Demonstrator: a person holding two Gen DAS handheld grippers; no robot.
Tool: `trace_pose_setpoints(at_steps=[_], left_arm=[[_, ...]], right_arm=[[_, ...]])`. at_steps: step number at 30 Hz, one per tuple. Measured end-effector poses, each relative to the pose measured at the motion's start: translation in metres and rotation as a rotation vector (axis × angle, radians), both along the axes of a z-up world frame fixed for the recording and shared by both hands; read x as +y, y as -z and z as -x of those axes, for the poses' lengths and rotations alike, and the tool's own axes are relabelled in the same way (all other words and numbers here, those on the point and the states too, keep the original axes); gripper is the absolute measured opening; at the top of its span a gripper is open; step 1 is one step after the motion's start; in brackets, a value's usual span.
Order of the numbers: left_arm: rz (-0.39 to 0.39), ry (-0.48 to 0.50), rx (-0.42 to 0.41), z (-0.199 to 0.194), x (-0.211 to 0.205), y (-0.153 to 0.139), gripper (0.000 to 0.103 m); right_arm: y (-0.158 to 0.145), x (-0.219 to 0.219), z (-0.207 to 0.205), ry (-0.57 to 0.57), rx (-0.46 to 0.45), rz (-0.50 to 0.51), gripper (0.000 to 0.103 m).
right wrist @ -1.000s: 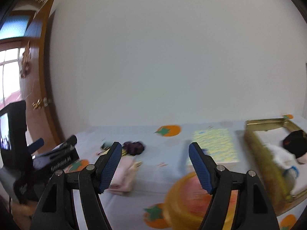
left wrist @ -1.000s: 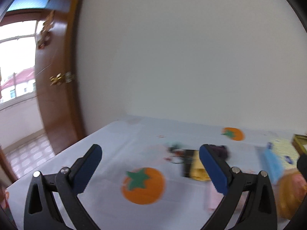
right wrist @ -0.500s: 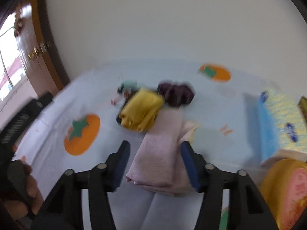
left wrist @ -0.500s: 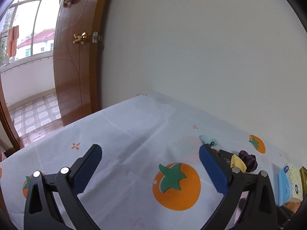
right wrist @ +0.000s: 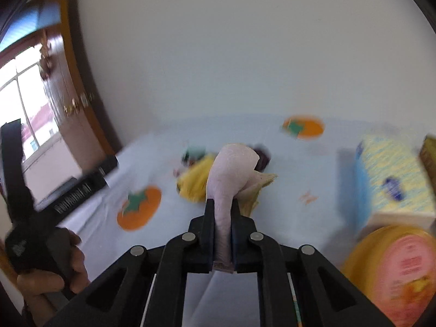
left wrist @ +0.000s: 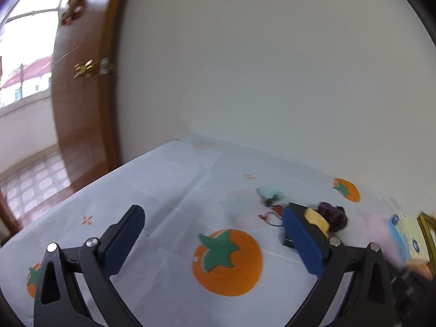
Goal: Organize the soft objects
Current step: 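Grasp the folded pink cloth with the right tool while the left tool grasps the yellow cloth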
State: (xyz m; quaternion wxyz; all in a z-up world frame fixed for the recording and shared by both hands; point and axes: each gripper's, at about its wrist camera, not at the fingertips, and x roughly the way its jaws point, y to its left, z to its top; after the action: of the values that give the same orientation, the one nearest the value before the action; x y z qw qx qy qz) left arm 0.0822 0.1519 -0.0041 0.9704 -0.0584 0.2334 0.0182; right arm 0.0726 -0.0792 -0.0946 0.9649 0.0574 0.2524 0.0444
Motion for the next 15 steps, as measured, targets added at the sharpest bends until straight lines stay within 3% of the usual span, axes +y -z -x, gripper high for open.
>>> trace_pose_setpoints(at_steps=[3,6,10,12,13,15], left_arm=[[-0.06,0.082,-0.011,0.0,-0.019,-0.001,0.101],[-0.096,0.179,-0.017,-0.001,-0.038,-0.002,0.088],[-0.063,0.282,0.02,-0.013,-0.059,-0.001,0.084],[-0.088,0.31,0.057,-0.024,-0.077,0.002,0.082],[-0.108,0.312,0.078,-0.028,-0.084,0.003,0.078],[-0.151,0.336,0.161,-0.042,-0.101,0.011,0.057]], right_arm=[[-0.007,-0.004,0.011,0.064,-0.1,0.072,0.01],[-0.006,-0.016,0.01,0.083,-0.097,0.031,0.01],[-0.008,-0.024,0.01,0.101,-0.113,0.03,0.01],[-0.009,-0.028,0.01,0.108,-0.115,0.028,0.01],[-0.01,-0.03,0.01,0.111,-0.11,0.019,0.01],[-0.011,-0.031,0.006,0.118,-0.1,0.004,0.011]])
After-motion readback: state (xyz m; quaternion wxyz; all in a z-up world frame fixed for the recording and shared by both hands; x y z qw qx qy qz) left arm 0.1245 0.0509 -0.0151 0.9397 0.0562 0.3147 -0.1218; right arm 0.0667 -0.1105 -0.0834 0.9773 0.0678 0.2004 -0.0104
